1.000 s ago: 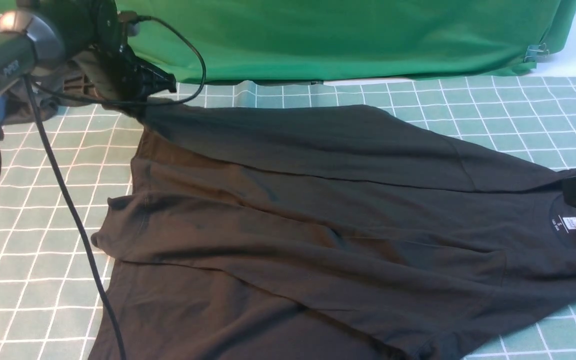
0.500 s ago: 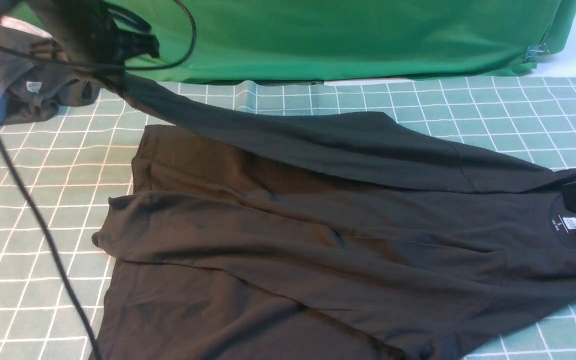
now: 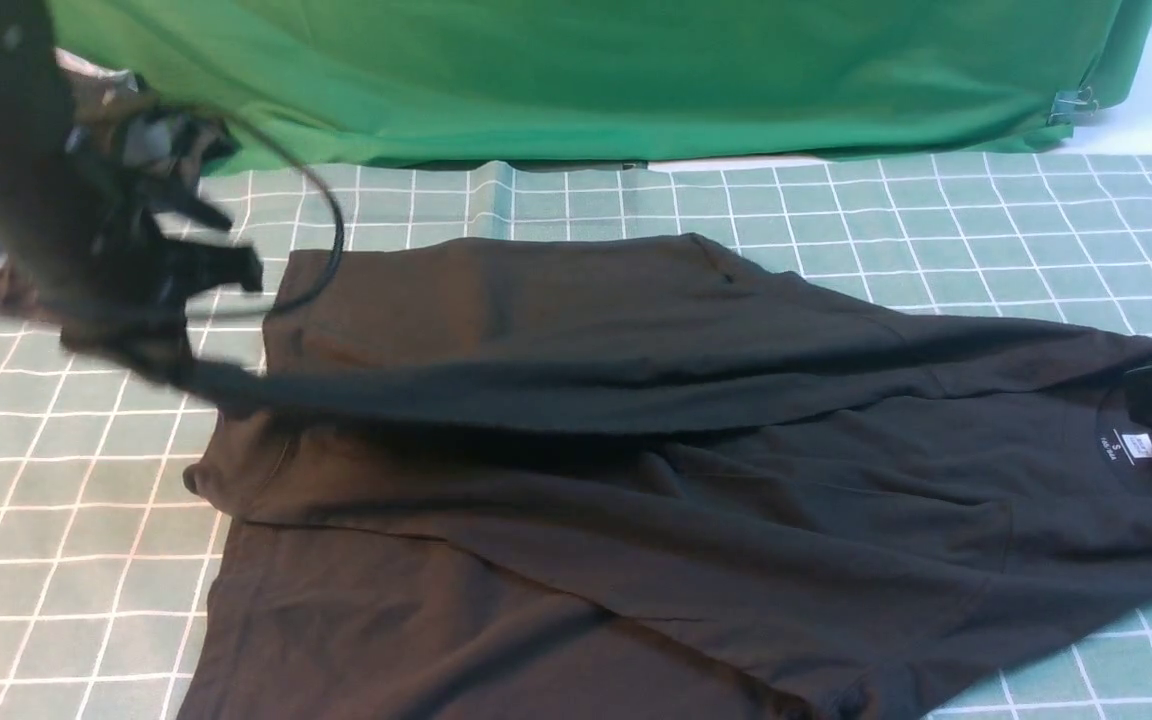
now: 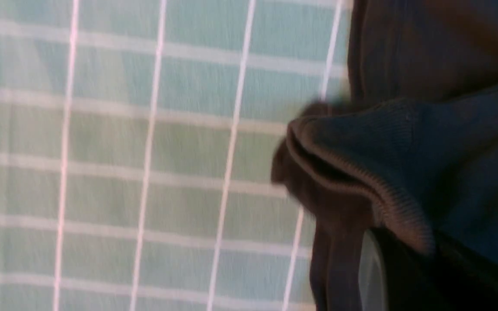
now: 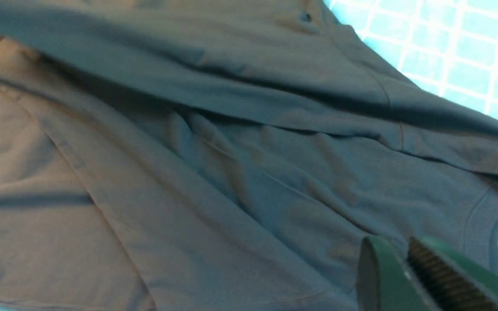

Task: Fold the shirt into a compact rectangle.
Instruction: 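Fold the left side of the dark shirt inward over its body with the left gripper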

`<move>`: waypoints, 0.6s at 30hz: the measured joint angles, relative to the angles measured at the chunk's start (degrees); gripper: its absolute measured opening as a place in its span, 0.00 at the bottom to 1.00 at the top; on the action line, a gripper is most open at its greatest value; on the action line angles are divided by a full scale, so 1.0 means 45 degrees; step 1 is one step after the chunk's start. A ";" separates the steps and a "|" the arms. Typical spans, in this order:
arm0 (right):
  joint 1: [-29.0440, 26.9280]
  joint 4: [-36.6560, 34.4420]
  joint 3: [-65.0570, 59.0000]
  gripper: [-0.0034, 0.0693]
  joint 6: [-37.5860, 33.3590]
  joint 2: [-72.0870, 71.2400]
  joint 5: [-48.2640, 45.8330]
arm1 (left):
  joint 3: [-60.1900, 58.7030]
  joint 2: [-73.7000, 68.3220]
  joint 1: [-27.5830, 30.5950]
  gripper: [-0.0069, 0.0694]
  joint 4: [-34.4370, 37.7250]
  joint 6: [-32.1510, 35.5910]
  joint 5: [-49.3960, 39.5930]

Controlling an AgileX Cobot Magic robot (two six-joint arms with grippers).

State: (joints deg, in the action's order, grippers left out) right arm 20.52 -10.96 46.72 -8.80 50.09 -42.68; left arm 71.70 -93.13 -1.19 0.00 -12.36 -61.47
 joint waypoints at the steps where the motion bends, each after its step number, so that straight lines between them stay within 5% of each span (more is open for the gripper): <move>1: 0.0000 0.0000 0.0000 0.17 -0.0029 0.0000 0.0000 | -0.0686 0.0374 0.0000 0.12 0.0151 -0.0170 0.0136; 10: 0.0000 0.0011 0.0000 0.18 -0.0071 0.0000 0.0024 | -0.3444 0.0743 0.0000 0.15 0.0353 -0.0457 0.1173; 18: 0.0000 0.0011 0.0000 0.18 -0.0071 0.0000 0.0148 | -0.3507 0.0654 0.0000 0.48 0.0365 0.0276 0.1447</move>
State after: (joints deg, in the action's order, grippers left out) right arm 20.52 -10.91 46.72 -9.12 50.09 -42.02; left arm 55.91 -90.19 -1.19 1.64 -11.12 -54.96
